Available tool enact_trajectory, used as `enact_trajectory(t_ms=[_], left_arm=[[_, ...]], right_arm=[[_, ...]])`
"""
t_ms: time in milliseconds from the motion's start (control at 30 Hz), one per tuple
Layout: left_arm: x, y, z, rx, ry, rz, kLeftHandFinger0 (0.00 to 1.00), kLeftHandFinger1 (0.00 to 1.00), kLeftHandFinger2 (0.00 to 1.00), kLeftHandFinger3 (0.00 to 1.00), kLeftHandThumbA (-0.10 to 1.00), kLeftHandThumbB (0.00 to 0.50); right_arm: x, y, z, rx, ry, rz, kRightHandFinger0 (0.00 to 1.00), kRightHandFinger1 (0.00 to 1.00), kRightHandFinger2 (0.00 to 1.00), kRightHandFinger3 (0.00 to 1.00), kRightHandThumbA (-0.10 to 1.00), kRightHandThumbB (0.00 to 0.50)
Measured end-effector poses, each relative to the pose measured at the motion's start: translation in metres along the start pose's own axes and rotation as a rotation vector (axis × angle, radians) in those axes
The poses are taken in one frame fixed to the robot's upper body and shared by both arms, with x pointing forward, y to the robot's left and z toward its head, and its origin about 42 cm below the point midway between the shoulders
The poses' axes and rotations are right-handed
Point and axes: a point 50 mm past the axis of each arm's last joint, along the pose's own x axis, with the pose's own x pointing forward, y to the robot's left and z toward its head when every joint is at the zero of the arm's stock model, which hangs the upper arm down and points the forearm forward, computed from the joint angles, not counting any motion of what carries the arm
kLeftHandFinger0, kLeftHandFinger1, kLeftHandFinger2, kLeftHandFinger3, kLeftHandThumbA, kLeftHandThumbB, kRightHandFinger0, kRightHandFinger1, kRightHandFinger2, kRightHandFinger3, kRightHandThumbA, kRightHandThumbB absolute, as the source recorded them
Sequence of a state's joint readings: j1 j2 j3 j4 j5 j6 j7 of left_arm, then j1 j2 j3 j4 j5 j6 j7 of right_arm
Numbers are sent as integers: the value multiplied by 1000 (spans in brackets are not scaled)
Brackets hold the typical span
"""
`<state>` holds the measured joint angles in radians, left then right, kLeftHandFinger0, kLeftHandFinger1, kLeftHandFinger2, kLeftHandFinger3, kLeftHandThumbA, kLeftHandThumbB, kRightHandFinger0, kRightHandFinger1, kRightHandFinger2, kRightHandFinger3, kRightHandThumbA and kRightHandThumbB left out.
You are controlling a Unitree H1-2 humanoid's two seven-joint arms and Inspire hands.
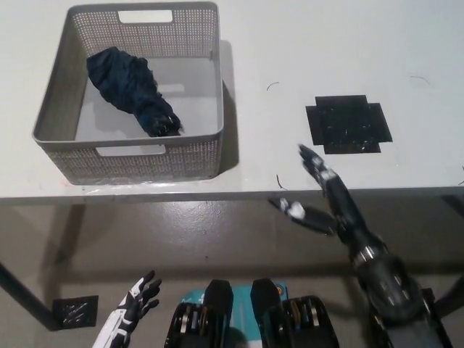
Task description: Use the right hand to pick up a umbrella on the right side and place it into a container on the lft side
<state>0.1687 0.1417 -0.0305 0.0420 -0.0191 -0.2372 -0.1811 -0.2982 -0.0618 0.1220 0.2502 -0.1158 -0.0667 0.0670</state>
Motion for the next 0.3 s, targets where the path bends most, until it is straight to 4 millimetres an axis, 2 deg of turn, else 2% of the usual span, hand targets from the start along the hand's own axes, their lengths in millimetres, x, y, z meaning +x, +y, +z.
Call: enact_trajectory(t_ms=[33,67,100,200,233,300], left_arm=[[0,0,-1,0,2,1,1000,1000,1000,1000,1000,161],[-1,1,-2,0,6,2,1000,1000,1000,1000,1000,160],[-1,2,-3,0,11,4,1000,1000,1000,1000,1000,158],[-3,5,-7,2,26,10,1000,1000,1000,1000,1000,163],[-3,6,-8,2,29,13,1000,1000,1000,1000,1000,156],[-3,8,-9,1,34,18,1000,1000,1000,1000,1000,165]], right_arm=[[-8,-1,1,10,-12,-5,1000,1000,1000,1000,1000,363],[-27,-2,-5,30,-7,-14,1000,1000,1000,1000,1000,364],[-48,-2,-11,52,1,-21,1000,1000,1000,1000,1000,389],[-97,-2,-23,115,24,-39,1000,1000,1000,1000,1000,411],[-112,-2,-28,135,41,-46,1000,1000,1000,1000,1000,437],[-132,-2,-33,168,54,-54,1000,1000,1000,1000,1000,441]])
